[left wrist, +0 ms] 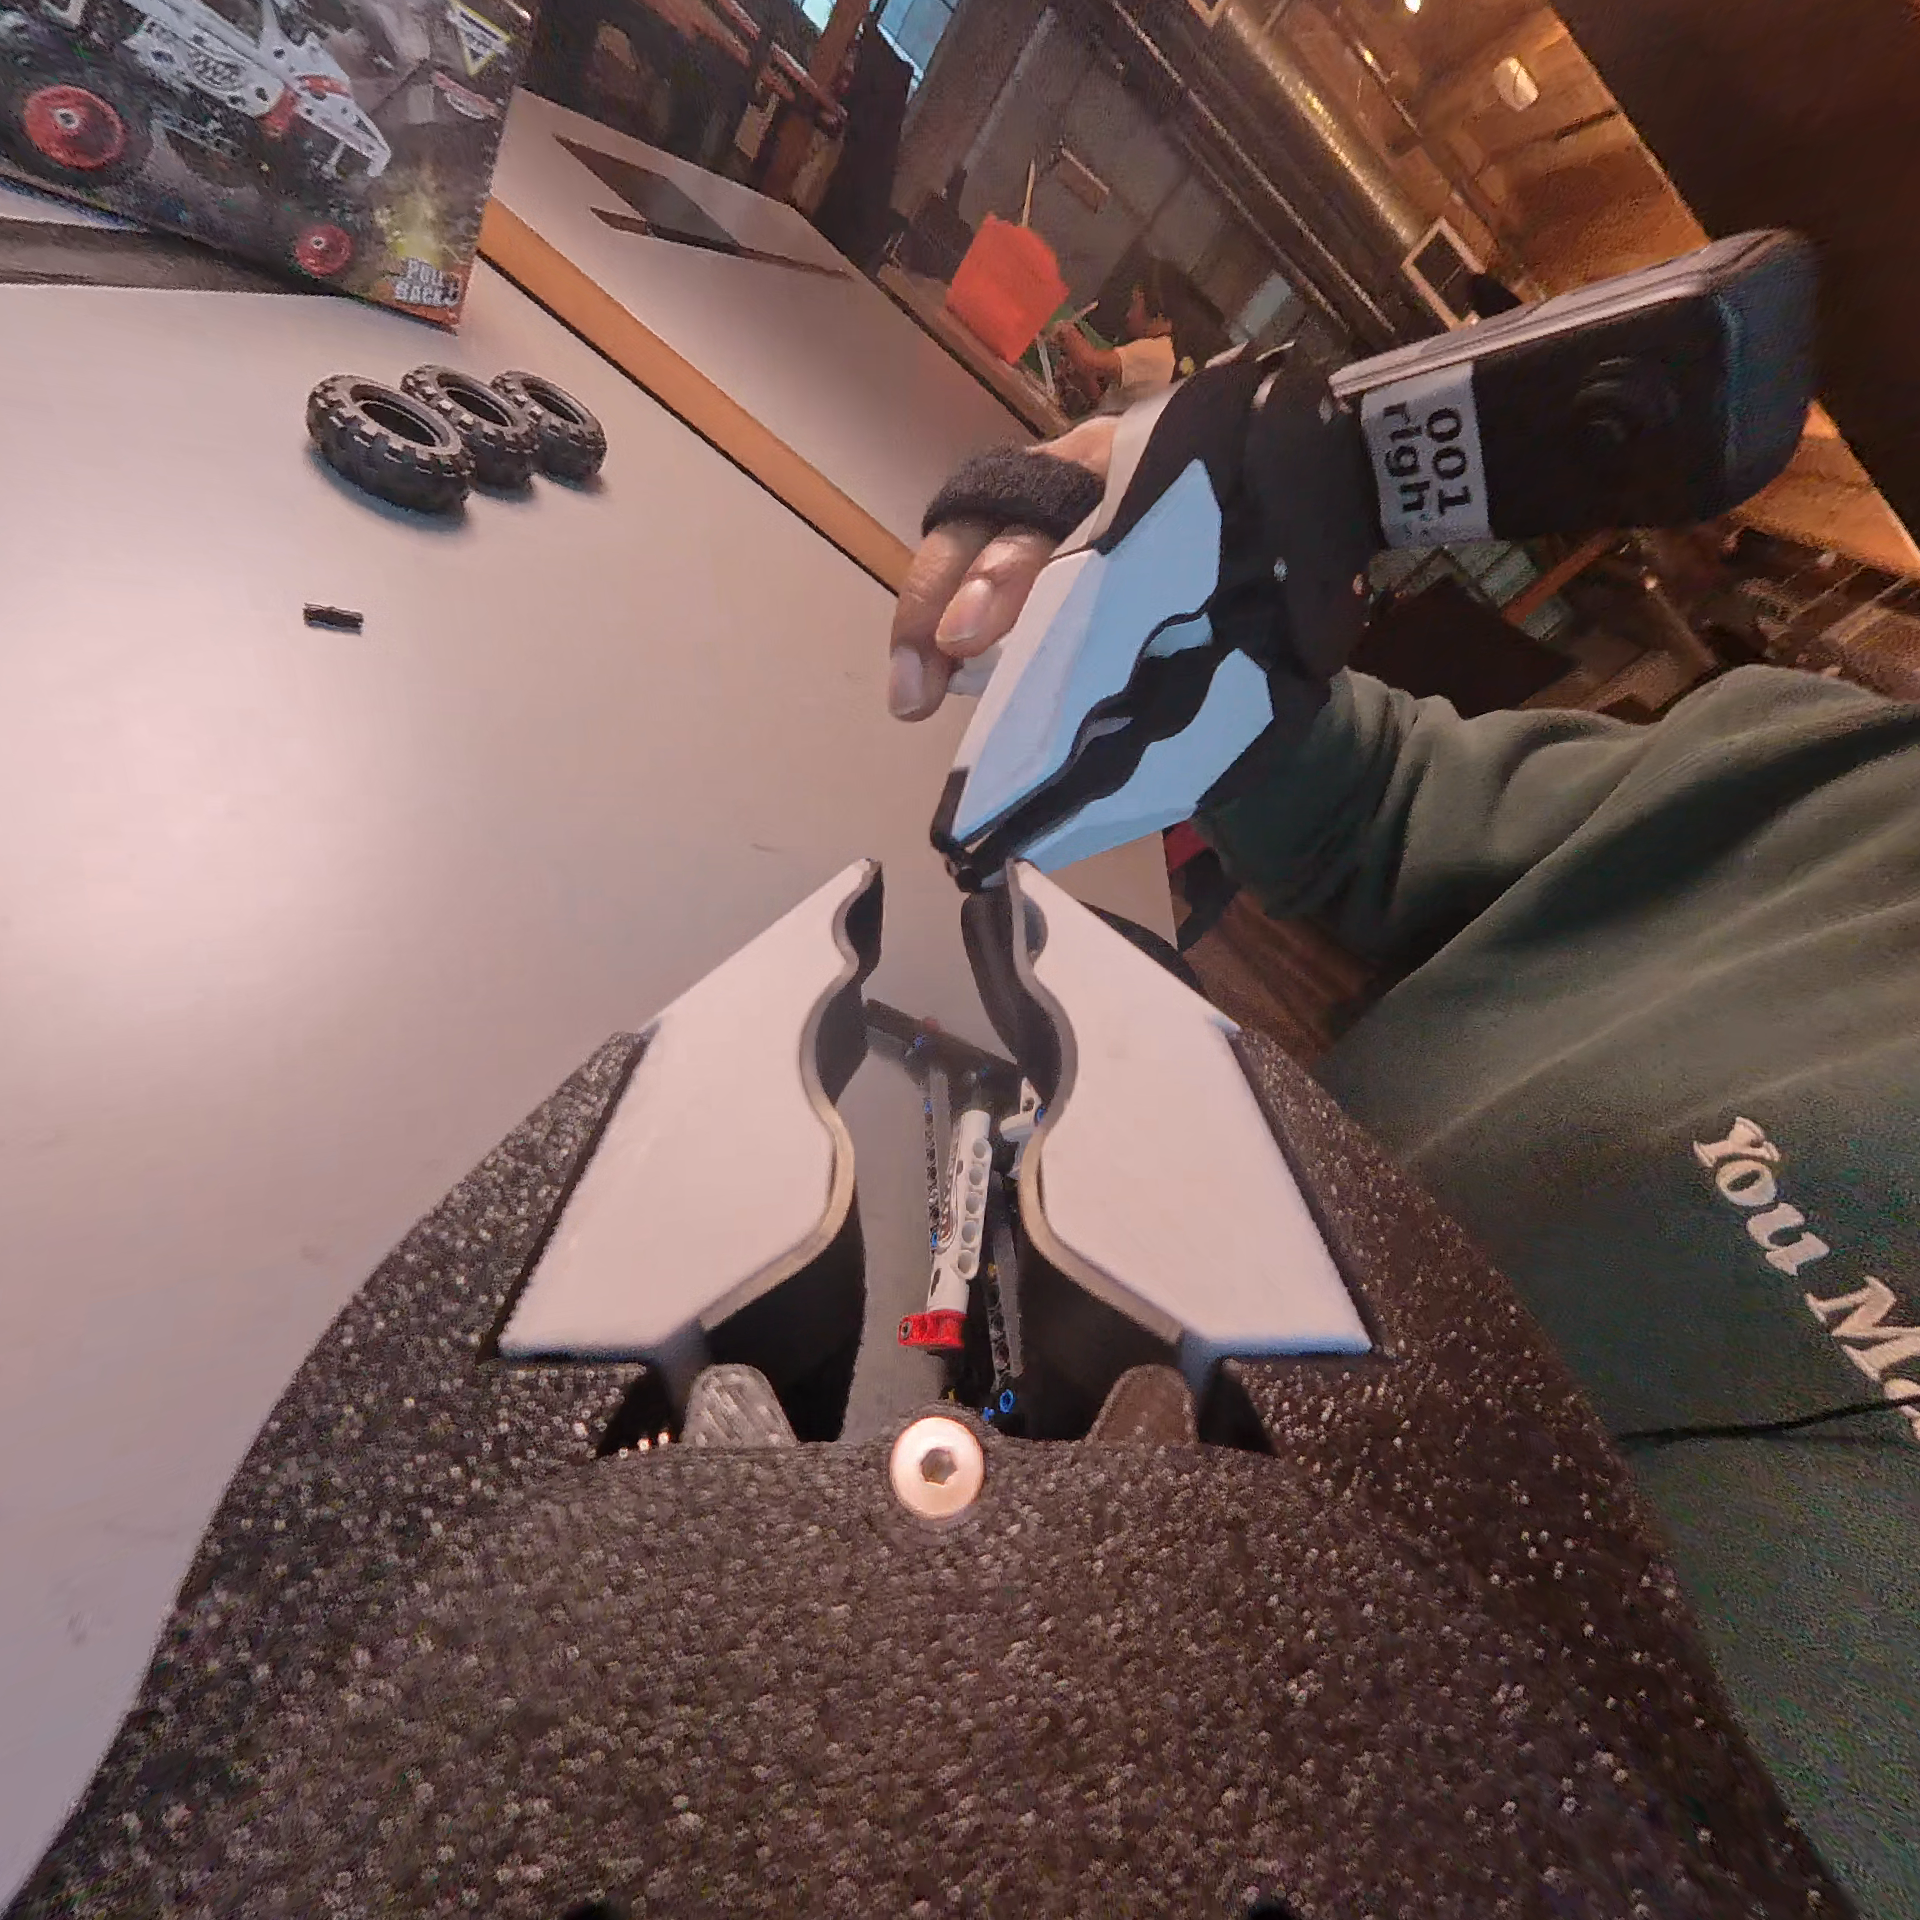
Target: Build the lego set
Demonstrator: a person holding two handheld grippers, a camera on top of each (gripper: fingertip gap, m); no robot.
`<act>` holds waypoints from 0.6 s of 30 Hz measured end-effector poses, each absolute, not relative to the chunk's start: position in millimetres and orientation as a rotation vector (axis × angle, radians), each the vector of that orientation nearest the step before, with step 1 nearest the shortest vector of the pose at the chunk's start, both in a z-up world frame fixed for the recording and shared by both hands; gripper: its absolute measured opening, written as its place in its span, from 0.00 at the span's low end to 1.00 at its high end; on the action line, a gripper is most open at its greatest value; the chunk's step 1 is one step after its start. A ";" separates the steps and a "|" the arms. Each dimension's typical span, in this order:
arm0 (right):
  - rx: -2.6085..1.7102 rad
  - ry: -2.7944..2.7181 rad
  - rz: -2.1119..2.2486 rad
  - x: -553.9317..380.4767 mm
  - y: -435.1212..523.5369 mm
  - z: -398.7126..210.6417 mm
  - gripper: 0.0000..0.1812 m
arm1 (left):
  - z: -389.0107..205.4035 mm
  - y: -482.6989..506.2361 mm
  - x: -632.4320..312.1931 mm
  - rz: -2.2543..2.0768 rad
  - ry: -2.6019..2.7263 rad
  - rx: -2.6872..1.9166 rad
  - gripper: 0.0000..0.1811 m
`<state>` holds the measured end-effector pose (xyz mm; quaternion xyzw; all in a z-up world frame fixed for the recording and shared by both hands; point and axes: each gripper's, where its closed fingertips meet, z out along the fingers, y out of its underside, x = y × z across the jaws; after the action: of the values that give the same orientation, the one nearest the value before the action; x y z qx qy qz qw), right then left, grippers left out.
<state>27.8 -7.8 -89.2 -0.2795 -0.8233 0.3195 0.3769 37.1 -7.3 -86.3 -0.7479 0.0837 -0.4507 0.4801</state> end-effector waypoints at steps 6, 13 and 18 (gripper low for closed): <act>-0.623 -2.058 0.778 44.7 -24.1 -61.3 0.02 | -57.7 -25.5 56.2 -1.137 0.276 -1.742 0.03; -0.474 -1.913 0.941 67.9 -58.7 -25.1 0.02 | -23.9 -58.8 76.8 -1.585 0.232 -1.500 0.02; -0.427 -1.838 0.910 80.6 -68.9 -13.9 0.02 | -13.0 -68.7 89.3 -1.736 0.229 -1.420 0.02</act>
<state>80.6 -68.9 -13.9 -0.1767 -0.7599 0.3761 0.4998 89.3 -68.7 -13.0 -0.5689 0.0917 -0.6956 0.4291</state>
